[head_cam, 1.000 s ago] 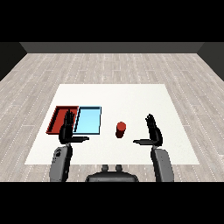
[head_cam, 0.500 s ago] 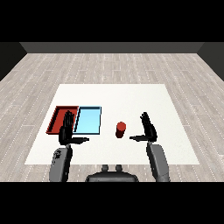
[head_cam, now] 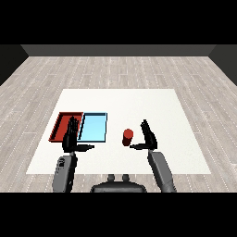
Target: Pick the red can and put it in the red box
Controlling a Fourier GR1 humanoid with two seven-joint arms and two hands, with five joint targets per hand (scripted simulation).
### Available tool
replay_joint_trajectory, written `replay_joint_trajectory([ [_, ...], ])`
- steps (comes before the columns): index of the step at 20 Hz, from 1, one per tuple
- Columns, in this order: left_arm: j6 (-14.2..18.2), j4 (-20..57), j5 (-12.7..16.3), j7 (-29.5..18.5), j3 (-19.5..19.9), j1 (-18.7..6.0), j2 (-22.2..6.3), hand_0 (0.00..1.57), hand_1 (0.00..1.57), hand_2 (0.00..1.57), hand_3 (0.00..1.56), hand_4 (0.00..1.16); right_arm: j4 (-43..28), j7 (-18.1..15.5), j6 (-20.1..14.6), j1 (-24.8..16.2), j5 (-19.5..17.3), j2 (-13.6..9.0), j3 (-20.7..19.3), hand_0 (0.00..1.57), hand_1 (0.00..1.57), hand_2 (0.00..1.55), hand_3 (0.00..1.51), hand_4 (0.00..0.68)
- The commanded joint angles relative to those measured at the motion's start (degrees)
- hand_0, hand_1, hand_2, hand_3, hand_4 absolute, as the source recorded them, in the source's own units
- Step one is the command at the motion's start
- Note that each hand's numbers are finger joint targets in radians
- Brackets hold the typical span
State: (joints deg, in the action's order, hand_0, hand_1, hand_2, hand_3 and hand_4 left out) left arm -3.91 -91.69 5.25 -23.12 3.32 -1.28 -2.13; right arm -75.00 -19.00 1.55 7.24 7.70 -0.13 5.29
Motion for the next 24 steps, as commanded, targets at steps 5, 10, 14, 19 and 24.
replay_joint_trajectory([
  [5,0.9,-4.5,-1.0,0.3,-2.3,4.1,1.5,0.0,0.0,0.0,0.0,0.0,14.6,-7.9,-0.8,6.0,5.0,0.1,1.3,0.0,0.0,0.0,0.0,0.0],
  [10,-1.5,0.3,1.5,-0.9,1.5,0.3,-1.3,0.0,0.0,0.0,0.0,0.0,13.3,-6.2,-0.2,5.2,4.2,0.1,1.1,0.0,0.0,0.0,0.0,0.0],
  [14,3.0,0.4,-2.4,-1.0,-2.3,-0.2,2.0,0.0,0.0,0.0,0.0,0.0,13.0,-4.0,1.9,6.0,4.6,-0.1,0.3,0.0,0.0,0.0,0.0,0.0],
  [19,1.4,-0.7,-0.9,2.2,-1.1,-1.2,0.3,0.0,0.0,0.0,0.0,0.0,13.9,-6.0,-0.6,4.6,7.3,0.1,4.3,0.0,0.0,0.0,0.0,0.0],
  [24,2.2,0.6,-1.4,0.8,-0.8,-2.2,0.5,0.0,0.0,0.0,0.0,0.0,24.1,-12.8,-2.4,10.1,12.7,0.1,9.3,0.0,0.0,0.0,0.0,0.0],
])
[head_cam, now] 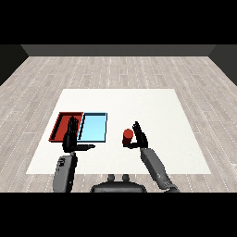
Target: Pick the red can and put it in the red box
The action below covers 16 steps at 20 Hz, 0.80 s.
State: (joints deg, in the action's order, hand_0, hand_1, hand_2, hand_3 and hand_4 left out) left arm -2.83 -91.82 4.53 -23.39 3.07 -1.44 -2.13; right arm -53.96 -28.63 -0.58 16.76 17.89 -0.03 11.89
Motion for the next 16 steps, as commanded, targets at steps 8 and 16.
replay_joint_trajectory([
  [8,1.6,-5.4,-0.5,4.0,-2.3,2.1,1.3,0.0,0.0,0.0,0.0,0.0,5.2,-0.6,-0.1,5.8,4.3,0.0,1.1,0.0,0.0,0.0,0.0,0.0],
  [16,0.6,1.0,-0.3,-2.8,-0.2,1.0,1.0,0.0,0.0,0.0,0.0,0.0,11.5,-3.9,-3.5,8.5,11.0,0.0,8.6,0.0,0.0,0.0,0.0,0.0],
])
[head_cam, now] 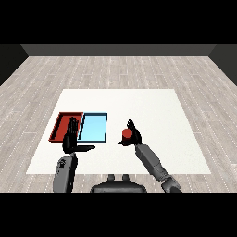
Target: Pick the red can and put it in the red box
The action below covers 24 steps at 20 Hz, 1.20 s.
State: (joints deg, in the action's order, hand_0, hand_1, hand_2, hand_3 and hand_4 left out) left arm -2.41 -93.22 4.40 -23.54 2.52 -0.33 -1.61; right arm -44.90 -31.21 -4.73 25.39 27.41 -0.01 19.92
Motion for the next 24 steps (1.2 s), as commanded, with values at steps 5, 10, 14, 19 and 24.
replay_joint_trajectory([
  [5,0.8,-0.2,-0.3,1.6,0.1,-0.8,-0.2,0.0,0.0,0.0,0.0,0.0,4.3,-0.8,-2.3,1.9,-1.8,0.0,-0.3,0.0,0.0,0.0,0.0,0.0],
  [10,0.5,-0.2,0.9,3.0,2.0,-2.5,-1.6,0.0,0.0,0.0,0.0,0.0,2.7,0.4,-16.2,3.9,4.4,0.0,5.9,1.26,1.26,1.32,1.28,0.269],
  [14,-0.9,2.1,-0.1,-2.5,0.9,0.8,-0.9,0.0,0.0,0.0,0.0,0.0,9.5,-3.5,-12.9,5.1,2.5,0.0,2.5,1.45,1.45,1.46,1.42,0.612],
  [19,-0.2,-5.0,1.0,4.1,-0.2,-0.1,-0.9,0.0,0.0,0.0,0.0,0.0,4.6,1.6,-18.4,5.7,2.7,0.0,6.7,1.46,1.46,1.45,1.4,0.587],
  [24,-1.1,0.1,1.0,1.0,0.4,-0.8,-0.9,0.0,0.0,0.0,0.0,0.0,-9.2,8.2,-21.8,0.0,-3.4,-2.6,8.4,1.44,1.44,1.43,1.37,0.599],
])
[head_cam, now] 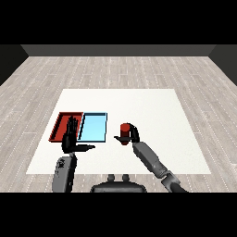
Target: Pick the red can and put it in the red box
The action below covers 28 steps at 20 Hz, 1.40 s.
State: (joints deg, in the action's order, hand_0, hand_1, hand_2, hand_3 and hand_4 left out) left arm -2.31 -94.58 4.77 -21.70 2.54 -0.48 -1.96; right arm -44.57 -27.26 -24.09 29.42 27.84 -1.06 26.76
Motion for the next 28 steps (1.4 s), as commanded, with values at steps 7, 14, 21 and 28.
replay_joint_trajectory([
  [7,-0.5,3.1,-1.0,-1.6,-2.4,-0.6,1.0,0.0,0.0,0.0,0.0,0.0,-13.0,3.6,-1.5,-2.1,-8.9,-2.2,-0.9,1.42,1.42,1.43,1.37,0.619],
  [14,2.9,0.3,-3.3,1.9,-9.2,0.2,1.9,0.0,0.0,0.0,0.0,0.0,-26.0,6.8,-2.8,-6.7,-13.2,-3.1,-0.2,1.46,1.46,1.44,1.39,0.659],
  [21,10.1,3.8,-3.4,9.4,-17.0,-5.1,2.0,0.0,0.0,0.0,0.0,0.0,-35.9,11.6,-2.6,-9.1,-15.4,-4.4,-1.6,1.45,1.45,1.43,1.38,0.653],
  [28,9.4,10.8,-0.7,4.0,-16.4,-8.4,2.0,0.0,0.0,0.0,0.0,0.0,-31.5,10.6,-4.5,-6.6,-18.3,1.0,-1.3,1.45,1.45,1.43,1.38,0.653],
])
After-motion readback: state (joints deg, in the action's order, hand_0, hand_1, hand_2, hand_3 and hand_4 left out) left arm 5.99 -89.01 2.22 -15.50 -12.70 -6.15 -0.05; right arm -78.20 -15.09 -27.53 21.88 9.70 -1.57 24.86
